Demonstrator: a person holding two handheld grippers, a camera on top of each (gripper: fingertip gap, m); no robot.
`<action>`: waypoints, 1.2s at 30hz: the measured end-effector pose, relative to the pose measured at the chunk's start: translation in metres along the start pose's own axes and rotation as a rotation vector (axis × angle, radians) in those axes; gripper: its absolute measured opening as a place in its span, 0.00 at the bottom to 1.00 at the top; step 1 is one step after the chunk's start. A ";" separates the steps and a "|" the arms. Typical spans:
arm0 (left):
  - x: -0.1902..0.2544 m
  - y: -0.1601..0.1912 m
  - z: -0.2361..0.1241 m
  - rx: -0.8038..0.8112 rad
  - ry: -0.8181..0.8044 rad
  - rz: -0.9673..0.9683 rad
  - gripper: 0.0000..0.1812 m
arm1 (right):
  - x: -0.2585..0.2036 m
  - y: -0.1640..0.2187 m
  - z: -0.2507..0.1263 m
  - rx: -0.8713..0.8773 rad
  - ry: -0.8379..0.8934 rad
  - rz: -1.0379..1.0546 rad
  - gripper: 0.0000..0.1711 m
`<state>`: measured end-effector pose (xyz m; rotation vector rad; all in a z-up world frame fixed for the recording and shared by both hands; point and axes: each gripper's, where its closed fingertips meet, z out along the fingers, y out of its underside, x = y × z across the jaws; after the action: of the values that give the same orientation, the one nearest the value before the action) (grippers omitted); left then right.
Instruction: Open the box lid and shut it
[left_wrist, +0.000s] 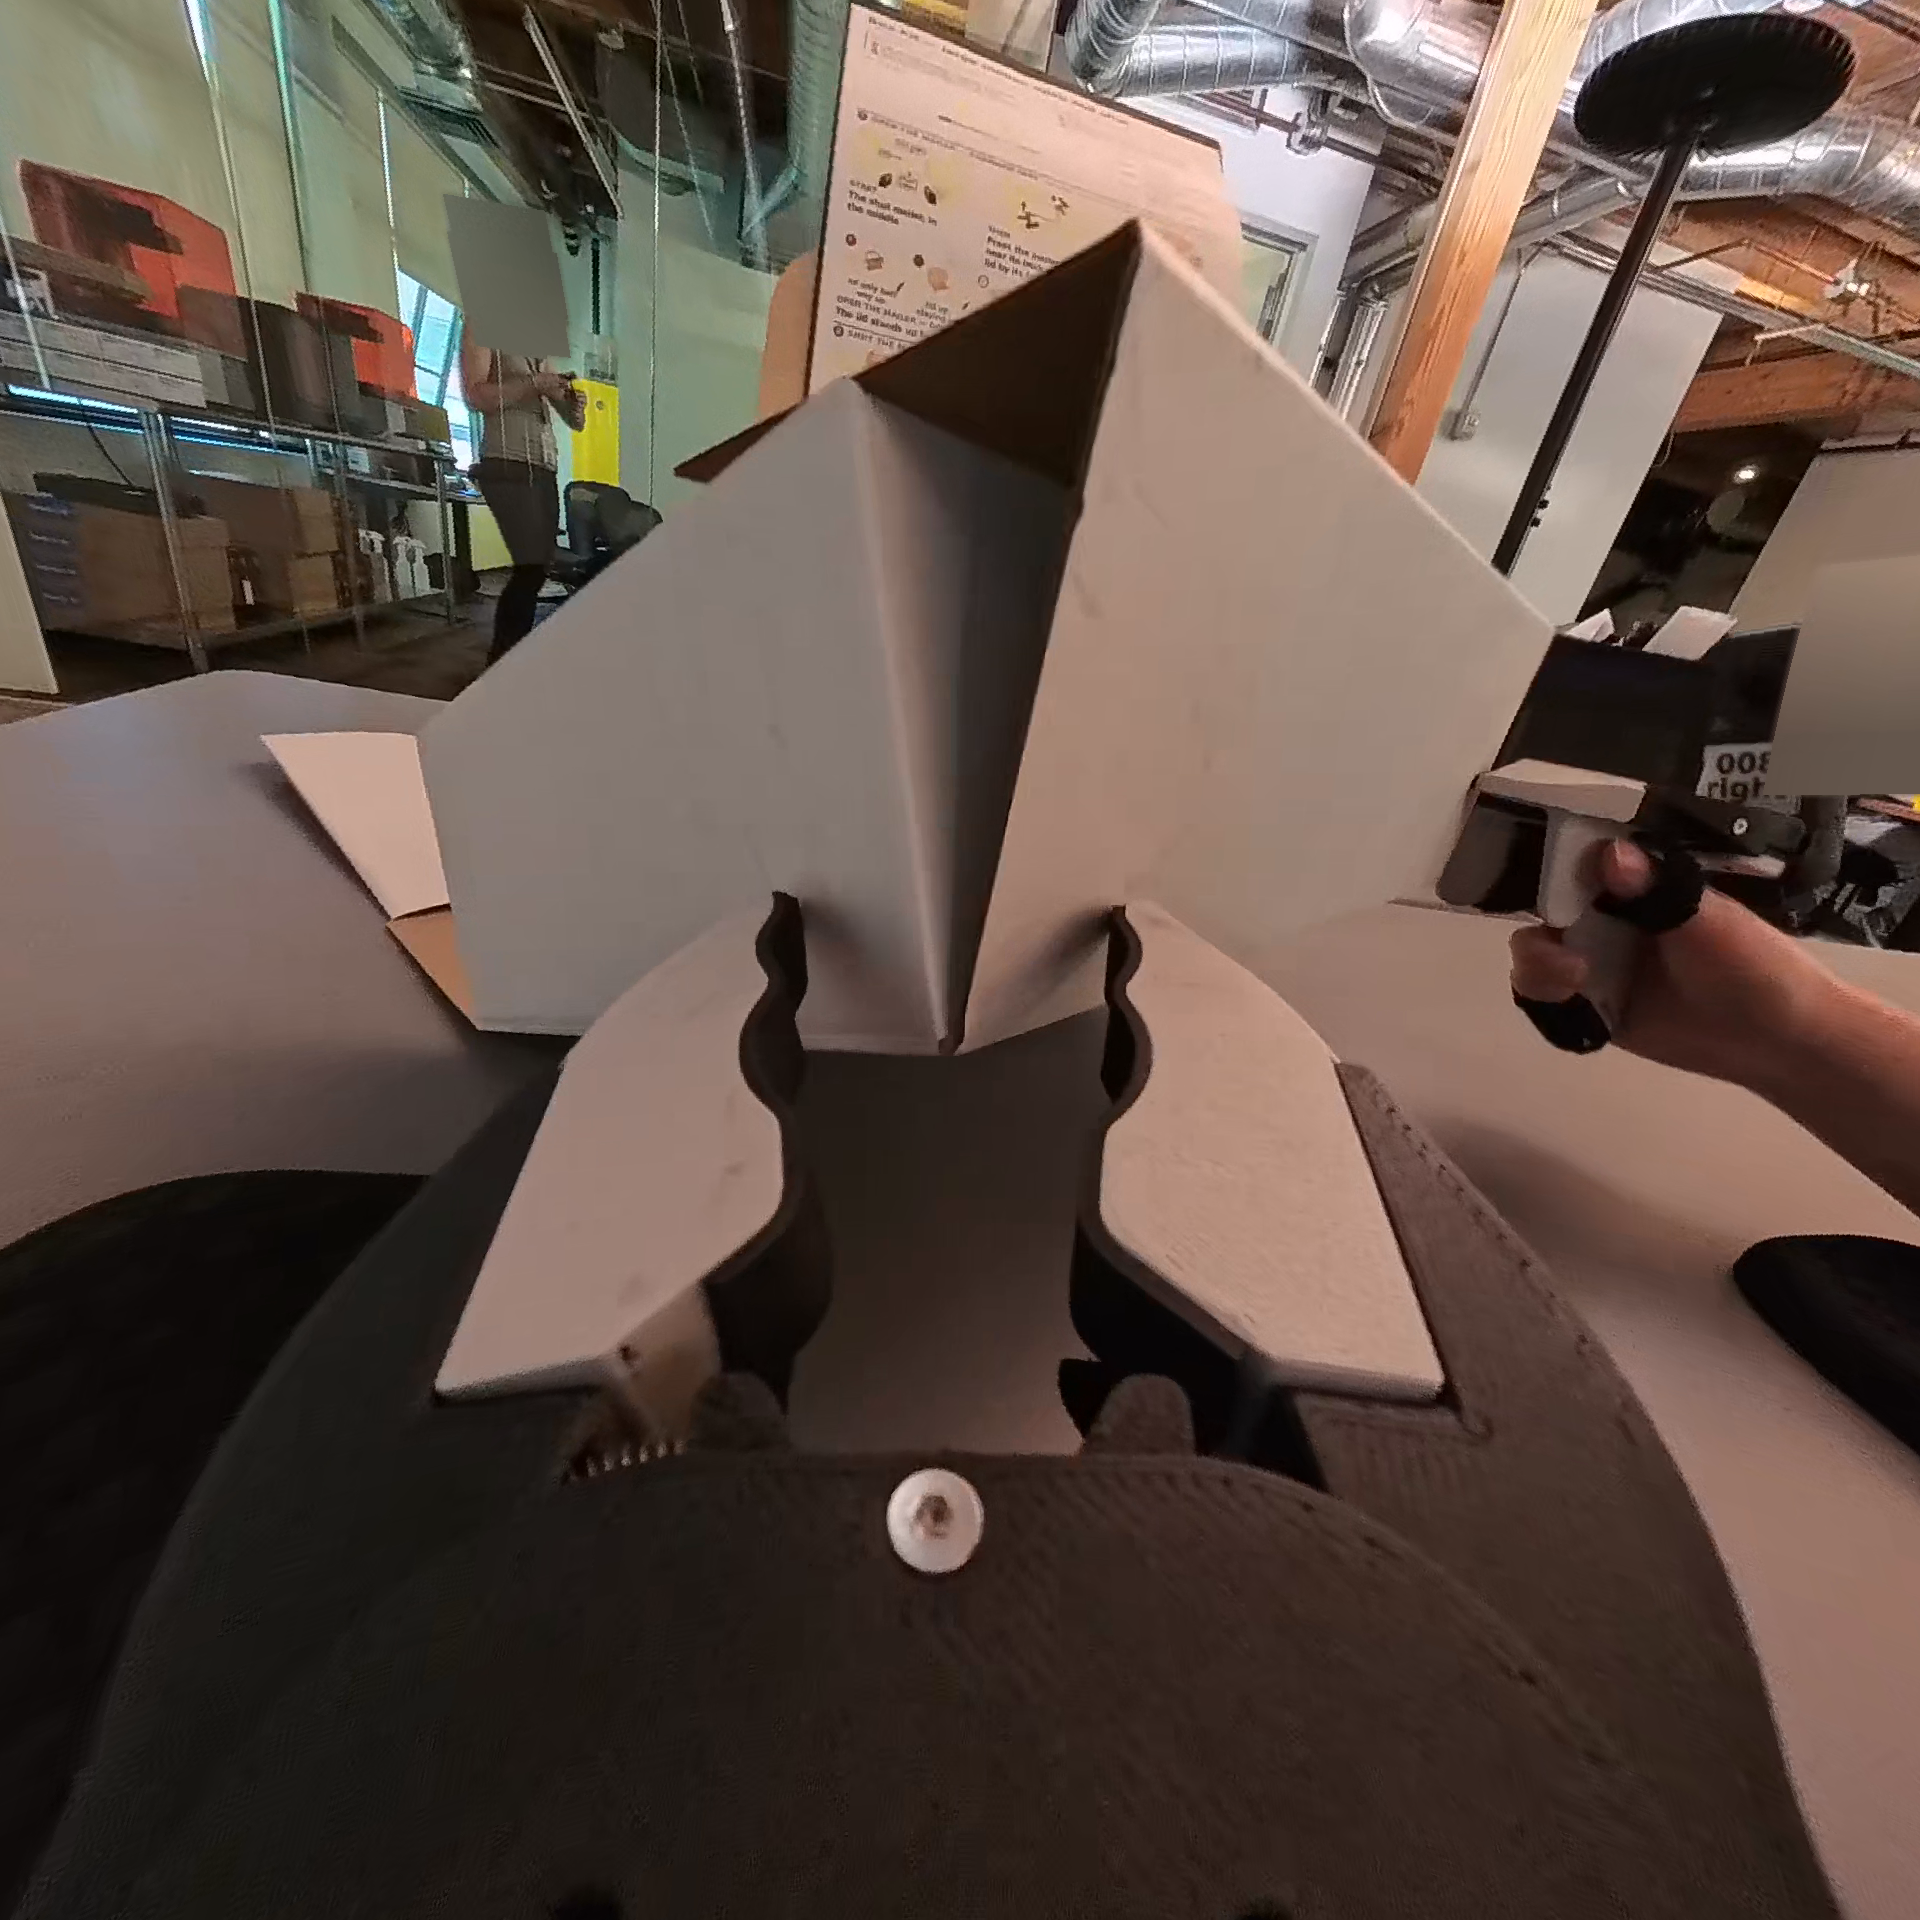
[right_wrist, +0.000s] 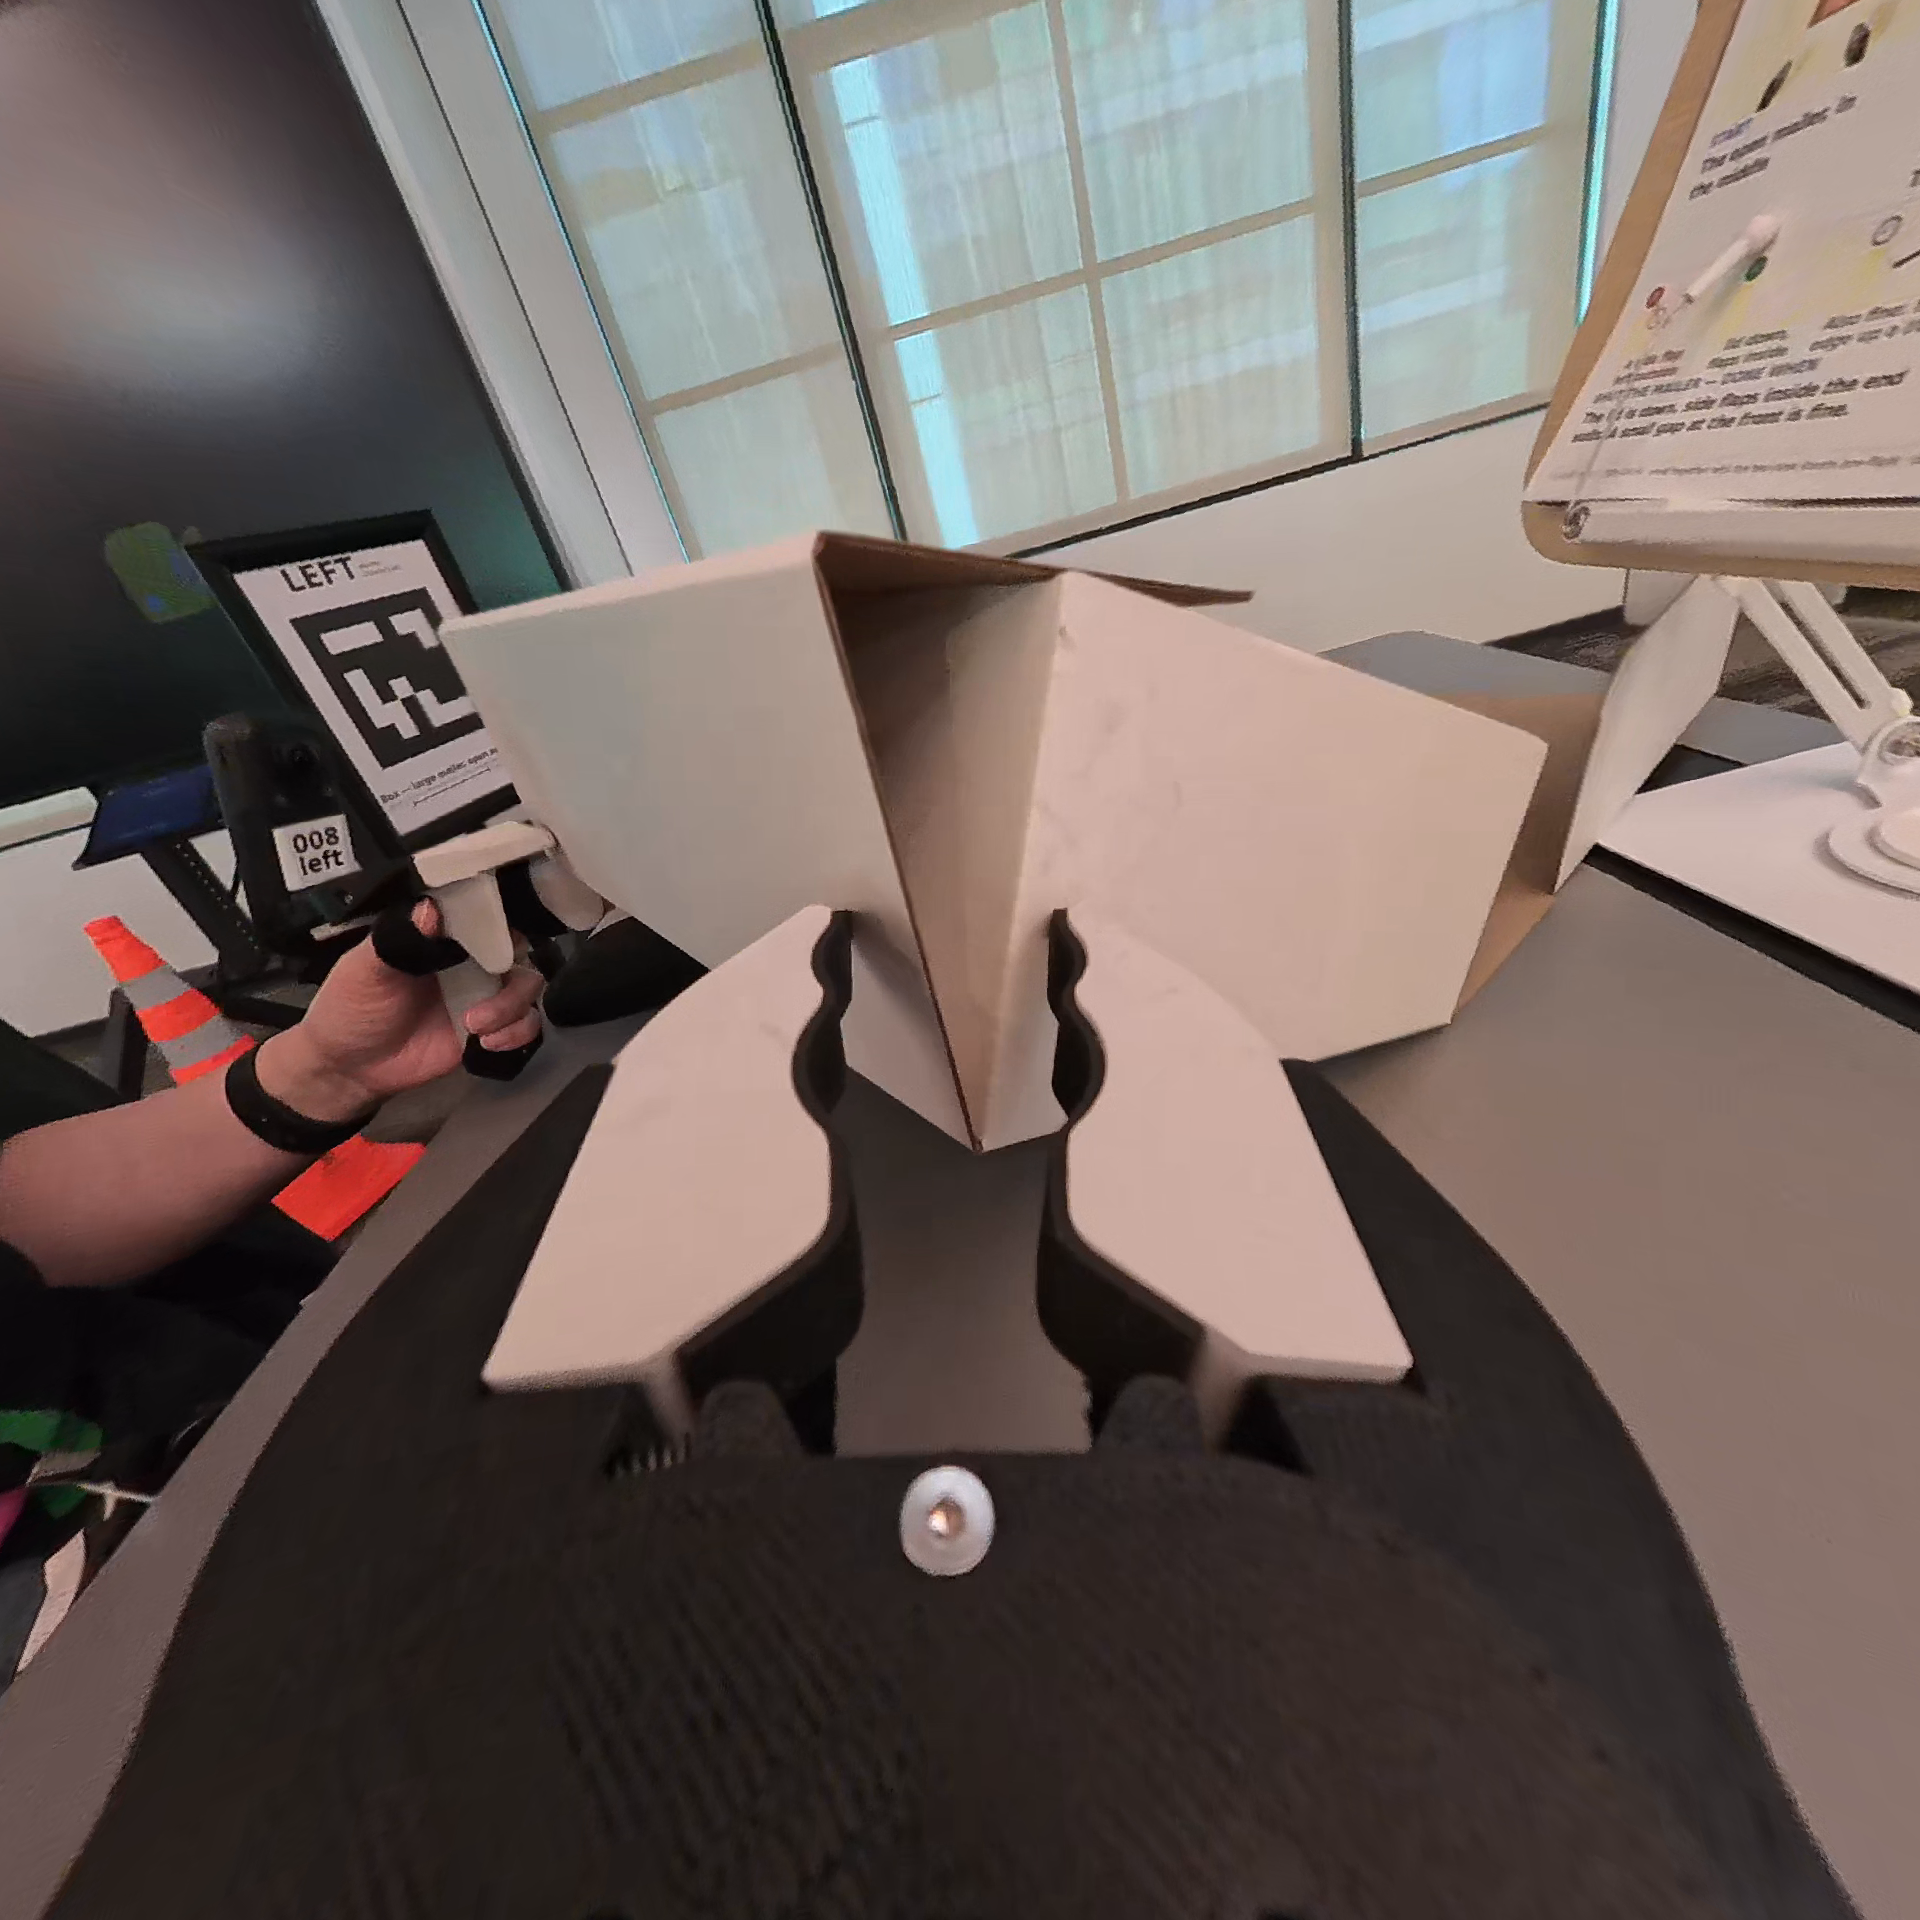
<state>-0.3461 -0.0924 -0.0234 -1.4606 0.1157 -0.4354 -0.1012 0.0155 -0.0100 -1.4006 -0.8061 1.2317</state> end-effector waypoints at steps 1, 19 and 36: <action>-0.001 0.000 0.000 -0.005 0.003 -0.005 0.31 | 0.000 -0.002 0.002 -0.004 -0.005 -0.001 0.22; 0.005 -0.002 0.005 -0.047 0.094 0.098 0.37 | 0.018 -0.016 0.017 -0.026 0.037 0.003 0.34; -0.003 -0.029 0.021 -0.049 0.133 0.161 0.37 | 0.015 -0.005 0.029 -0.141 -0.003 -0.048 0.52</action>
<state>-0.3486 -0.0733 0.0067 -1.4572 0.3495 -0.4002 -0.1245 0.0384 -0.0066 -1.4838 -0.9383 1.1594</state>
